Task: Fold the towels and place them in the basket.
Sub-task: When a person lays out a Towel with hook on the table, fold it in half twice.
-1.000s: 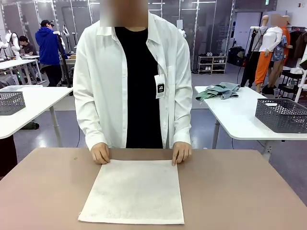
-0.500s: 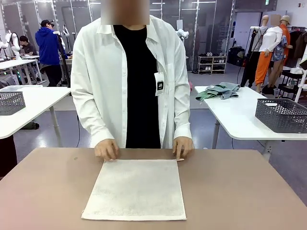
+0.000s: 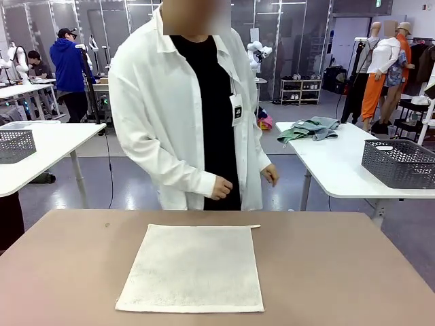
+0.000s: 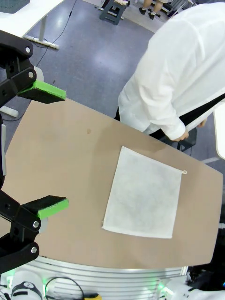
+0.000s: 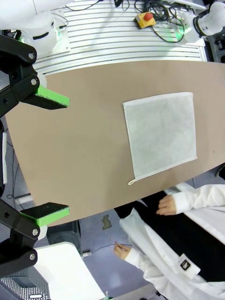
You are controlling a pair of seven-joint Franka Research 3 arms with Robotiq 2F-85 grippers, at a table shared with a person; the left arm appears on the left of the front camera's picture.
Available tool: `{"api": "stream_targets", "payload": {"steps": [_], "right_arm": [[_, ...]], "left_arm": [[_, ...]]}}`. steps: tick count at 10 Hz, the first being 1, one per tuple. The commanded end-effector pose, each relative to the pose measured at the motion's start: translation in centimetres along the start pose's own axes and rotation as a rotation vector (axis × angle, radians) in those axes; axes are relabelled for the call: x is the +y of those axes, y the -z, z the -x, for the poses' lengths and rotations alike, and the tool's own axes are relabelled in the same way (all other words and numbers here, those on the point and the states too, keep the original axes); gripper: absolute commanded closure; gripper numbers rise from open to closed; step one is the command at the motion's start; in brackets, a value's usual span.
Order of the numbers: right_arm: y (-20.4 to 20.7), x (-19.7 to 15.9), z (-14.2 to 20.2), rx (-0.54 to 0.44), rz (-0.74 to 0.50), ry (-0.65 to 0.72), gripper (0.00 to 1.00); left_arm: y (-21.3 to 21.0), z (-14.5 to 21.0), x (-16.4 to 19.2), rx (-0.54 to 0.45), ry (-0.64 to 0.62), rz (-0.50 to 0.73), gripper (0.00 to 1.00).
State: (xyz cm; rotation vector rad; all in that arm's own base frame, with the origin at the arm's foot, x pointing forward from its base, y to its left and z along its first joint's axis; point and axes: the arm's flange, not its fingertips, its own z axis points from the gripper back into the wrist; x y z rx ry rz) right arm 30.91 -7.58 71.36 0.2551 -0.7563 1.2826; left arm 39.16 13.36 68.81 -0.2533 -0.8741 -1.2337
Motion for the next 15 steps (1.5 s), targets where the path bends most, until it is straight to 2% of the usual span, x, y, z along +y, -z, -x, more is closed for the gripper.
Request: {"api": "stream_targets", "payload": {"steps": [1, 5, 7, 10, 12, 15], "right_arm": [[0.1, 0.0, 0.1, -0.011, -0.007, -0.017, 0.0], [0.0, 0.0, 0.0, 0.0, 0.0, 0.0, 0.0], [1.4, 1.5, -4.7, 0.078, 0.011, -0.089, 0.0], [8.5, 5.6, -12.2, 0.228, -0.016, -0.185, 0.0], [15.4, 8.5, -14.9, 0.355, -0.036, -0.209, 0.0], [23.0, 11.1, -14.5, 0.475, -0.037, -0.19, 0.0]], "left_arm": [[0.1, 0.1, 0.0, -0.019, 0.014, 0.008, 0.0], [0.0, 0.0, 0.0, 0.0, 0.0, 0.0, 0.0], [0.5, -6.0, -1.7, 0.079, 0.121, -0.044, 0.0], [6.6, -13.3, -5.7, 0.239, 0.303, 0.007, 0.0], [12.3, -13.8, -8.5, 0.399, 0.407, 0.06, 0.0], [18.6, -11.8, -11.9, 0.543, 0.468, 0.106, 0.0]]}}
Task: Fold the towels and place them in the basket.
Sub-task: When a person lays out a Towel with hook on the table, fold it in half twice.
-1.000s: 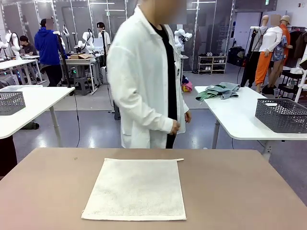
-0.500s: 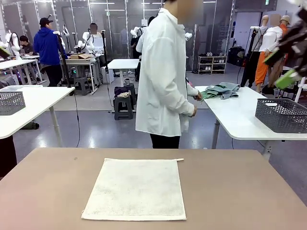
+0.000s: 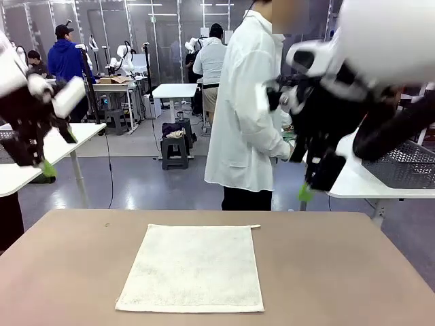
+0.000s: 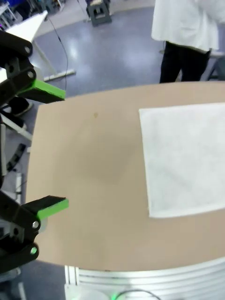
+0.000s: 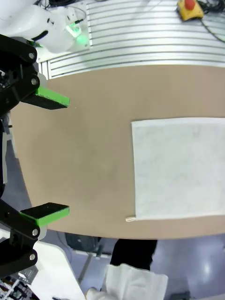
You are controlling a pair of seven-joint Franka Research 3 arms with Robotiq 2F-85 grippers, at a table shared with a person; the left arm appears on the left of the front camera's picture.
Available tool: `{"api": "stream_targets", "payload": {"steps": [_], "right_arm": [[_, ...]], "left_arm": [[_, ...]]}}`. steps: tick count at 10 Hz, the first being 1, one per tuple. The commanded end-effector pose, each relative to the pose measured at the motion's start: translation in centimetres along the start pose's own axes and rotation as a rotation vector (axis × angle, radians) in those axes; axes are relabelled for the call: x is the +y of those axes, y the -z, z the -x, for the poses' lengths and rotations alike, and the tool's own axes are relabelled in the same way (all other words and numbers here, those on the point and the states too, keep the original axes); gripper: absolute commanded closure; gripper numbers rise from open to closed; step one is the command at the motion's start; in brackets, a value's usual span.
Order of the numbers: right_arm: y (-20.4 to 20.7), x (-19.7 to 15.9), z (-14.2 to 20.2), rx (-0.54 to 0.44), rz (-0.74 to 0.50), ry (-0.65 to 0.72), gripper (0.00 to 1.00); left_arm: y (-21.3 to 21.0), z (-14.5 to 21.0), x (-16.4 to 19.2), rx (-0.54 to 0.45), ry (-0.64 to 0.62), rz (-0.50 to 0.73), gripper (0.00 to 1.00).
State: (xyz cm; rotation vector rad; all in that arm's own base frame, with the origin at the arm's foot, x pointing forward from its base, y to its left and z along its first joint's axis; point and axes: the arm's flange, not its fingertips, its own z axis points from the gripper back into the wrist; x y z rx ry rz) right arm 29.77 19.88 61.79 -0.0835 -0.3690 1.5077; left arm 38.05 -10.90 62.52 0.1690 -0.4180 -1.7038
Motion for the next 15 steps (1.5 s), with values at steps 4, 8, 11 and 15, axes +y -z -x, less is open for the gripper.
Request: {"api": "stream_targets", "payload": {"steps": [4, 8, 11, 15], "right_arm": [[3.5, -0.7, -0.4, 0.085, -0.077, 0.079, 0.0], [4.1, 0.3, -0.5, 0.076, -0.035, 0.025, 0.0], [5.3, 1.0, -1.5, 0.082, -0.012, 0.037, 0.0], [14.1, 4.0, -3.5, 0.129, -0.056, 0.167, 0.0]], "left_arm": [[3.3, 0.3, -1.6, 0.064, 0.005, 0.015, 0.0], [3.3, 0.3, -1.6, 0.064, 0.005, 0.015, 0.0], [4.8, -2.3, -3.3, 0.104, -0.011, -0.014, 0.0], [13.2, -8.3, -6.4, 0.144, -0.117, 0.116, 0.0]]}}
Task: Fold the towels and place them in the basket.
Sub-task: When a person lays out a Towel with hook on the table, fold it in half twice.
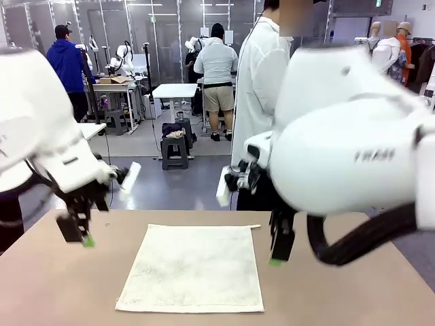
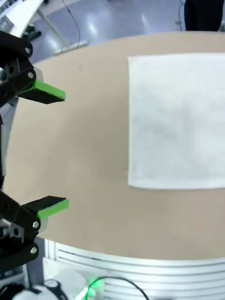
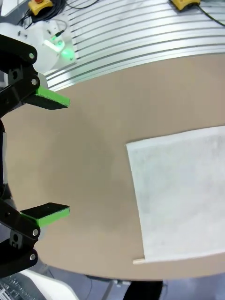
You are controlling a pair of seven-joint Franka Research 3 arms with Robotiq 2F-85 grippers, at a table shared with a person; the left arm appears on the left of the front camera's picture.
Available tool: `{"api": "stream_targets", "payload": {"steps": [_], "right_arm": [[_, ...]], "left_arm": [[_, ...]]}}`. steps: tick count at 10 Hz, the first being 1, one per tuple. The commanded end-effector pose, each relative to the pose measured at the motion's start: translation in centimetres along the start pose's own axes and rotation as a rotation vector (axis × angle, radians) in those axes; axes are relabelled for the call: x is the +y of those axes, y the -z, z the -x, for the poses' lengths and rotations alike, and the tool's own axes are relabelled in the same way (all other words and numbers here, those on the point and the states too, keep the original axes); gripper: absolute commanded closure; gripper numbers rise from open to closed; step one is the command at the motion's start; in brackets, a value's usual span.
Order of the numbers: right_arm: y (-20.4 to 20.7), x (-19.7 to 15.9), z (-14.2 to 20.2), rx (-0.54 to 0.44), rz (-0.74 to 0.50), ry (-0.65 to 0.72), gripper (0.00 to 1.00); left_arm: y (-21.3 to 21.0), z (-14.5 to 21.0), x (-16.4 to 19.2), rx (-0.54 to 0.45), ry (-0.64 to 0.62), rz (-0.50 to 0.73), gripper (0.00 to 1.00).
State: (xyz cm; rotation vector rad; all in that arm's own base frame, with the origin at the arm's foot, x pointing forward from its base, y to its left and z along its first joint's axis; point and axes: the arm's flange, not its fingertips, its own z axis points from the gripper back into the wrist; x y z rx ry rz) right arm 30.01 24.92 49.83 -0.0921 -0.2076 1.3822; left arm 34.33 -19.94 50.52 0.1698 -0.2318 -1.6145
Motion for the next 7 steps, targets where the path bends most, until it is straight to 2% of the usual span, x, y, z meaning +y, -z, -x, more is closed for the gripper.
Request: {"api": "stream_targets", "payload": {"steps": [1, 2, 4, 7], "right_arm": [[3.8, 0.8, -1.3, 0.002, 0.011, 0.039, 0.0], [6.0, 1.1, -1.9, -0.008, -0.002, 0.038, 0.0], [10.0, 1.5, -2.8, 0.028, -0.025, 0.048, 0.0], [13.7, 2.5, -2.7, 0.047, -0.032, -0.005, 0.0]], "left_arm": [[3.8, -1.4, -0.2, 0.029, -0.039, 0.024, 0.0], [5.9, -2.2, -0.8, 0.016, -0.029, 0.061, 0.0], [9.5, -3.7, -2.6, 0.051, -0.03, 0.113, 0.0], [14.7, -3.4, -4.5, 0.01, -0.019, 0.167, 0.0]]}}
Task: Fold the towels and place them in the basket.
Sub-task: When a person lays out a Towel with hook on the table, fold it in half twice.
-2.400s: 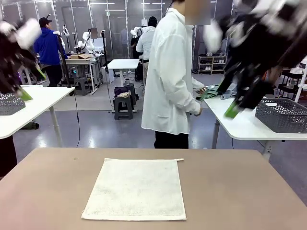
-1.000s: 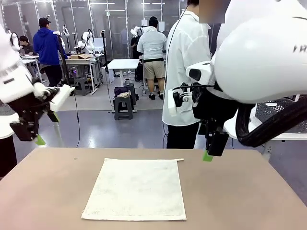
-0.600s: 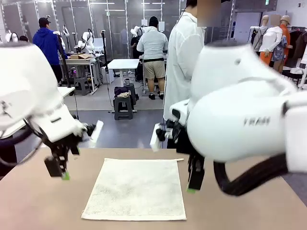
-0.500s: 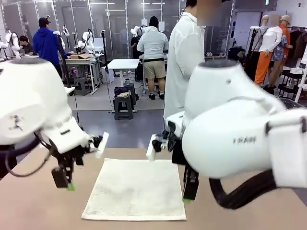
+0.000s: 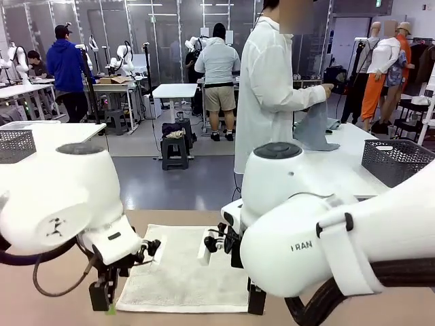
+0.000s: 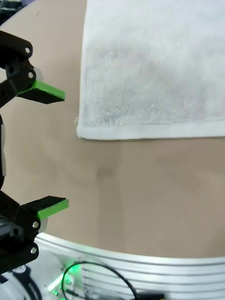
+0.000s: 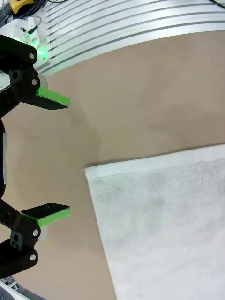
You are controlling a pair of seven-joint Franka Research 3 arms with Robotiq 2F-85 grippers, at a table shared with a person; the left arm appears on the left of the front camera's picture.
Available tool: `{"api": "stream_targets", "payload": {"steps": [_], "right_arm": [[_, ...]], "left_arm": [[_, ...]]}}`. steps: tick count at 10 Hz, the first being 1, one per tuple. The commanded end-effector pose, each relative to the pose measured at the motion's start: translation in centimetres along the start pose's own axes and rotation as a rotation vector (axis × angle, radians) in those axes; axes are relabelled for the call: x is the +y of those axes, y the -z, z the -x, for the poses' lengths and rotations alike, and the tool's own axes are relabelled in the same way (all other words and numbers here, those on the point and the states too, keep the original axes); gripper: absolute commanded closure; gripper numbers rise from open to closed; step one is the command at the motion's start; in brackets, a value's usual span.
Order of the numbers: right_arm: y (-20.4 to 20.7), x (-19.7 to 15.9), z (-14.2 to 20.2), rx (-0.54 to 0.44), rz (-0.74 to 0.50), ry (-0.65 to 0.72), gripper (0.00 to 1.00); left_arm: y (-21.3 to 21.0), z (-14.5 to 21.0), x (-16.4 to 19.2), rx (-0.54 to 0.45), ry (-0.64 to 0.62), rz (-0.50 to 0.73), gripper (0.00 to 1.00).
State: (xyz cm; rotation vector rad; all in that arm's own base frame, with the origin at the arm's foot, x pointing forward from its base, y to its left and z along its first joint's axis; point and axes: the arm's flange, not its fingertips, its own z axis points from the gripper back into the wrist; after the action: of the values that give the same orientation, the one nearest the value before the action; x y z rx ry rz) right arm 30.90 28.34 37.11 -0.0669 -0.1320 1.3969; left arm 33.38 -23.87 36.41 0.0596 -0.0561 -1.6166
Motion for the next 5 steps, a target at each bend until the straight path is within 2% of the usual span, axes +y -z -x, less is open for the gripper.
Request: {"api": "stream_targets", "payload": {"steps": [1, 5], "right_arm": [[2.0, 0.3, -0.3, 0.013, 0.02, -0.005, 0.0], [4.2, 0.3, 0.7, 0.018, 0.026, -0.086, 0.0]], "left_arm": [[1.9, 0.2, -0.4, -0.017, -0.015, -0.009, 0.0], [3.9, 1.1, -1.5, -0.038, -0.011, -0.046, 0.0]]}}
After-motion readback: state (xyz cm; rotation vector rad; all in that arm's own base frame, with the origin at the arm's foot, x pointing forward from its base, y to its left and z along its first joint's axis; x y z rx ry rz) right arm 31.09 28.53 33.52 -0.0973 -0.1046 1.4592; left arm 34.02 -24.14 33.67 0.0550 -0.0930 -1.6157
